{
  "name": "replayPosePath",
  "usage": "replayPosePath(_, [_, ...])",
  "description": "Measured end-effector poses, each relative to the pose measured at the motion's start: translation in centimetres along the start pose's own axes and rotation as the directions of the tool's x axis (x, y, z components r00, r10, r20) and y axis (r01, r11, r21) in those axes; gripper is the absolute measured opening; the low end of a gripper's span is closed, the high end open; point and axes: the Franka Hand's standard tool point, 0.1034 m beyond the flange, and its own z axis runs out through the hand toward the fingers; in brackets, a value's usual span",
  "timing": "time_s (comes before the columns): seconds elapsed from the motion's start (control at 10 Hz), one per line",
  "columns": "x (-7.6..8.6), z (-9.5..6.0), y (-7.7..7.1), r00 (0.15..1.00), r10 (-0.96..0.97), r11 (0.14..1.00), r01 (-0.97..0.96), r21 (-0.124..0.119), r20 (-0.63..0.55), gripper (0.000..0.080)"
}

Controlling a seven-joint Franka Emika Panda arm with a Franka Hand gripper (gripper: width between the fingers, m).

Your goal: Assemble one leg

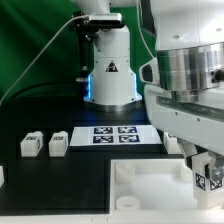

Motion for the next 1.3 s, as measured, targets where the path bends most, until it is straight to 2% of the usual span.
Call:
replayPosePath(0.2, [0.0, 0.0, 0.1, 0.969, 0.248, 0.969, -0.248, 0.002, 0.018, 0.0292])
replayPosePath(0.4, [0.0, 0.1, 0.1, 0.958, 0.286, 0.958, -0.286, 0.0, 0.018, 0.0292])
replayPosePath(0.5, [-0.1, 0.1, 0.1, 0.967, 0.255, 0.967, -0.255, -0.001, 0.018, 0.04])
replayPosePath(0.6, [-0.1, 0.2, 0.2, 0.978, 0.208, 0.978, -0.208, -0.001, 0.018, 0.0554])
replayPosePath(0.7, [-0.6, 0.4, 0.2, 0.998, 0.06, 0.998, -0.06, -0.004, 0.008, 0.0554])
replayPosePath(0.8, [-1.3, 0.5, 0.2, 0.993, -0.115, 0.993, 0.115, -0.008, 0.005, 0.0629])
replayPosePath(1.1, [-1.3, 0.5, 0.1, 0.909, -0.416, 0.909, 0.416, -0.009, 0.004, 0.0649])
replayPosePath(1.2, [-1.2, 0.5, 0.2, 0.833, -0.553, 0.833, 0.553, -0.022, 0.0, 0.0649])
replayPosePath(1.3, [-1.0, 0.3, 0.1, 0.691, -0.723, 0.691, 0.722, -0.046, -0.006, 0.0649])
